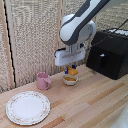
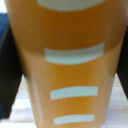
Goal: Bring your hand's grasp to the bread. Hold the bread tenderly using the grip of your hand. Carefully pick up the bread and hover it over the white plate. Politely place it atop the plate.
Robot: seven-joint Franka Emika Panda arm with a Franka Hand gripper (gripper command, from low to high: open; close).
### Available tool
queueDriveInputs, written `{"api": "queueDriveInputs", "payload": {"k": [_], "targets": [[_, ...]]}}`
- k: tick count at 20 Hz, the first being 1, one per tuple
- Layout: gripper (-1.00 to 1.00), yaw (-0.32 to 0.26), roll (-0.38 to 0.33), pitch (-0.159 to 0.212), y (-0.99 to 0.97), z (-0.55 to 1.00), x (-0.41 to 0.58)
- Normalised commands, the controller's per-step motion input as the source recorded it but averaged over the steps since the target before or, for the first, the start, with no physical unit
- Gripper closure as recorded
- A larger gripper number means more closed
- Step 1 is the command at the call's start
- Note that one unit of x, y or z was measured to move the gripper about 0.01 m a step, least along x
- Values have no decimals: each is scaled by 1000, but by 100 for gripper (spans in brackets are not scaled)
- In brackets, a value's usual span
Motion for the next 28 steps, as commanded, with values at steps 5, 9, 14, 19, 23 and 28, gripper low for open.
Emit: {"api": "queueDriveInputs", "payload": {"k": [5, 9, 14, 19, 23, 28], "targets": [[100, 0, 0, 29, 932, 307, 208], [100, 0, 0, 0, 929, 185, 235], [100, -1, 0, 0, 926, 36, 315], [100, -13, 0, 3, 906, -86, 447], [100, -6, 0, 0, 870, -210, 421], [100, 15, -18, 5, 659, -359, 125]]}}
